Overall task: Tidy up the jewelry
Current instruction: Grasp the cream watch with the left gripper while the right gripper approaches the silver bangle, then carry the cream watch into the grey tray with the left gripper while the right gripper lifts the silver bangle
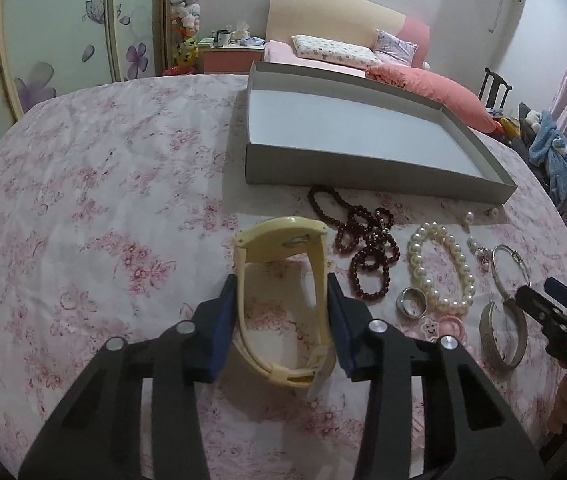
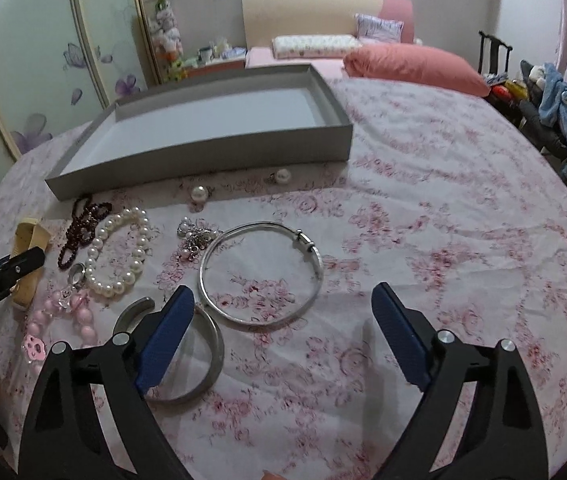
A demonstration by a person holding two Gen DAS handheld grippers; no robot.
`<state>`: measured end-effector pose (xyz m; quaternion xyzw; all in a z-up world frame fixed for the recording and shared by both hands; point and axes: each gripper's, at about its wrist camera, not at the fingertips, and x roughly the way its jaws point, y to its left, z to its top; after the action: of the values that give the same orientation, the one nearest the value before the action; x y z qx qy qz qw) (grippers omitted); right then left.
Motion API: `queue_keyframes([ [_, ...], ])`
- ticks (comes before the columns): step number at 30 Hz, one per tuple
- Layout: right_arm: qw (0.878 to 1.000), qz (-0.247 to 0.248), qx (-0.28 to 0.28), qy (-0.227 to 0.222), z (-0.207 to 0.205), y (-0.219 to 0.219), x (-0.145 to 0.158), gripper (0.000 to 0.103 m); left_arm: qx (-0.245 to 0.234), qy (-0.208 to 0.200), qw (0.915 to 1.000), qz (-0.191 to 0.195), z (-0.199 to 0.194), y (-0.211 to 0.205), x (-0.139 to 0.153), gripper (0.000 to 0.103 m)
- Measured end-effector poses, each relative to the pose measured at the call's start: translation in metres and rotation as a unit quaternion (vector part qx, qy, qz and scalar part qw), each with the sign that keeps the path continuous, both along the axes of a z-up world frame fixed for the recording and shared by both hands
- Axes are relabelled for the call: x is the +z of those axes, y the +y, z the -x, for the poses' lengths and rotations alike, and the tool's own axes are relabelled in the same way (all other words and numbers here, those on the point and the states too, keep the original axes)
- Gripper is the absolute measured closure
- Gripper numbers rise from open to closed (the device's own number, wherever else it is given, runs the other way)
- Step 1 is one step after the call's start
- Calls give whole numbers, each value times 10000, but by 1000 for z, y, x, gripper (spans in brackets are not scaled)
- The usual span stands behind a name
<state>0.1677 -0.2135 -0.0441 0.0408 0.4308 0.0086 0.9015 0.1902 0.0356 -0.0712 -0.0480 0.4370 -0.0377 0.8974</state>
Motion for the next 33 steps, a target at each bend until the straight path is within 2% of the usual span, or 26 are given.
queue_keyframes([
  [12,9994,286,65,206,-16,13,-6,12,-48,-46,10000,-56,-3,-1,-1,61],
  [15,9994,286,144,128,-15,13,-3,29,-66,-51,9999,-93,-3,-4,0,59],
  [22,9996,188,176,76,-15,10,-2,30,-101,-51,9995,-278,-6,-11,-2,50],
  [25,9998,121,145,-2,-10,6,1,30,-106,-43,9993,-347,-8,-14,-3,50],
  [26,9998,119,142,-26,-10,5,2,30,-100,-48,9993,-348,-9,-14,-2,51],
  [28,9998,110,144,-105,-7,3,4,30,-86,-70,9995,-307,-9,-13,-1,61],
  [33,9995,75,178,-245,-4,2,9,30,-88,-110,9998,-166,-7,-9,0,65],
])
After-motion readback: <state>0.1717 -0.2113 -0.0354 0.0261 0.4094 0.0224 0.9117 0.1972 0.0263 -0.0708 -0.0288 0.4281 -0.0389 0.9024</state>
